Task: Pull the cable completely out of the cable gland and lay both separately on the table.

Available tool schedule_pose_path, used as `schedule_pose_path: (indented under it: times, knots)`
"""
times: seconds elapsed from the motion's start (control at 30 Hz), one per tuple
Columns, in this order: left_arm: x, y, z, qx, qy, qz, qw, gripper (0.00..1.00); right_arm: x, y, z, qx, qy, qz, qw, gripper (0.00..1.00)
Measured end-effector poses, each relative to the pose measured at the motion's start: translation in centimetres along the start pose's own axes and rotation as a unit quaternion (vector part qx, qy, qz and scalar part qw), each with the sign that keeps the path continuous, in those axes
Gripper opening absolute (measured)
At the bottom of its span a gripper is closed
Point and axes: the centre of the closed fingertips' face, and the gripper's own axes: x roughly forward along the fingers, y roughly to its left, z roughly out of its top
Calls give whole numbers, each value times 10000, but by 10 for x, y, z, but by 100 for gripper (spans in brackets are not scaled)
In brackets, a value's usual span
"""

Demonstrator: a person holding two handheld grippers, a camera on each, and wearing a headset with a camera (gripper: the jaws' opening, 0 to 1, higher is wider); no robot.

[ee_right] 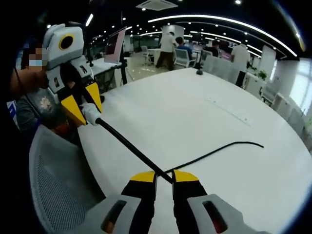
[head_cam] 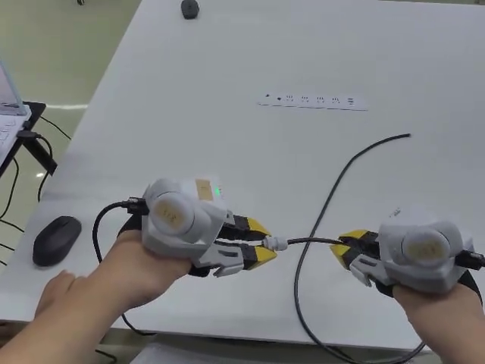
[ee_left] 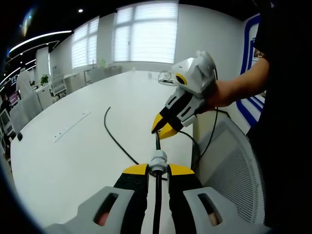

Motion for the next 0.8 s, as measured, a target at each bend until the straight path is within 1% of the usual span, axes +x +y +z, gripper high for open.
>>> schedule_pose_path:
  times: [0.1,0.17,0.2,0.23,0.27,0.3,0.33,0.37,0.4,0.43,0.5,0.6,0.67,0.8]
  knots:
    - [1,0,0,9,6,-3,10000,15,-3,3,8,-102,-109,-10,9999,9]
    - [1,0,1,-10,-8,-15,10000,15,-3,8,13,-538,-70,-3,9985,13]
    - [0,0,1,-12,-13,-22,10000,15,-4,14,19,-852,-124,43,9963,14]
    - [0,0,1,-10,-11,-27,10000,15,-4,19,23,-1074,-127,76,9941,15]
    - [0,0,1,-9,-5,-31,10000,15,-5,23,25,-1372,-88,59,9905,16]
    - [0,0,0,-17,-5,-36,10000,15,-7,29,32,-1867,-100,21,9824,16]
    - [0,0,0,-19,-6,-37,10000,15,-7,36,36,-2071,-159,80,9782,17]
    - [0,0,0,-20,-7,-41,10000,15,-8,45,40,-2254,-188,205,9739,17]
    - [0,0,0,-18,-2,-42,10000,15,-8,50,43,-2338,-217,256,9717,16]
    - [0,0,-1,-8,13,-41,10000,15,-8,57,47,-2504,-239,318,9673,14]
    - [0,0,-2,1,26,-40,10000,15,-7,65,49,-2692,-250,400,9619,11]
    - [0,0,-1,-7,9,-61,10000,15,-4,71,50,-2809,-248,464,9583,10]
    - [0,0,-1,12,11,-62,10000,15,-4,73,51,-2838,-256,513,9572,10]
    - [1,0,1,31,-8,-80,10000,15,-5,77,53,-3009,-307,544,9516,8]
